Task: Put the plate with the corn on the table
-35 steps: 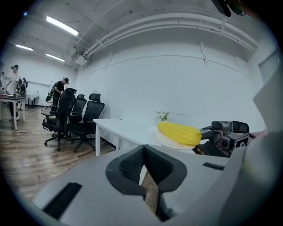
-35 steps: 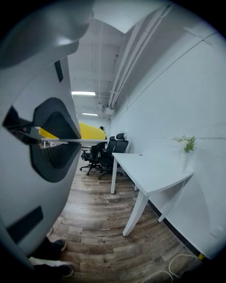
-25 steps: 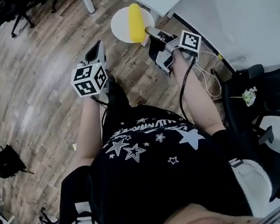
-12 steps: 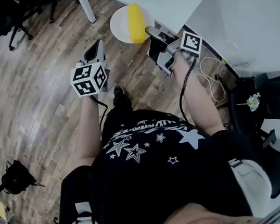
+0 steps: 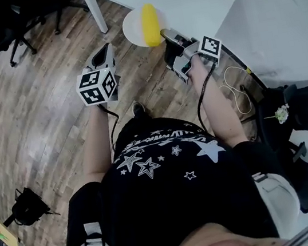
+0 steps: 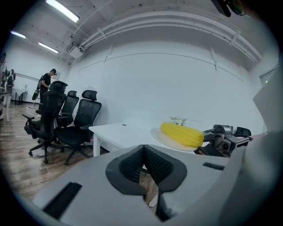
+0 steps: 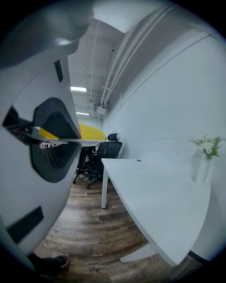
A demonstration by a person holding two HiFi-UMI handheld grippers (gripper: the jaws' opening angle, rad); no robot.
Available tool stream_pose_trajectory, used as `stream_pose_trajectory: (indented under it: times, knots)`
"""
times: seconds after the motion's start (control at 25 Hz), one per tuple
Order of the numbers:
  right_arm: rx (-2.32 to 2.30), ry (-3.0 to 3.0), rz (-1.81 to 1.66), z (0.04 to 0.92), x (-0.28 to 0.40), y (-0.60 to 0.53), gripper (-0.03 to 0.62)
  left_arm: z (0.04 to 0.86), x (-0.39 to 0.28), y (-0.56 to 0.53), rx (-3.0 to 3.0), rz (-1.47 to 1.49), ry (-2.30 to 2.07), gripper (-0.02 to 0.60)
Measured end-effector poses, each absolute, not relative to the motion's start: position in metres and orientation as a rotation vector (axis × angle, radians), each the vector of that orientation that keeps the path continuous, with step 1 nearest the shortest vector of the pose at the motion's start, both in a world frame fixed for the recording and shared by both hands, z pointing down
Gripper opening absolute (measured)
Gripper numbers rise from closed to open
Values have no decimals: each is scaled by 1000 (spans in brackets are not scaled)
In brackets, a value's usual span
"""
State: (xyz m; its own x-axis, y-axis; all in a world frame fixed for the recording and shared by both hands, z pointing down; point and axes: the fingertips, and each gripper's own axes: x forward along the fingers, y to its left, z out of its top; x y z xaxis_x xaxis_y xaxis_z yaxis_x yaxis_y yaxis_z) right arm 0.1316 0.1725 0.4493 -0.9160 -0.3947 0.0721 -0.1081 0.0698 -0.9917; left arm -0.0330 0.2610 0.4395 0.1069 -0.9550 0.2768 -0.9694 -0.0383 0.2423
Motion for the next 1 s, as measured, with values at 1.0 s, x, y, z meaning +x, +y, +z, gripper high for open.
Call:
stream_pose_trajectory:
  times: [1.0]
  knots:
    - [-583,2064,-1918,458,85,91,26,451,-97,176,2072,72,-1790,6]
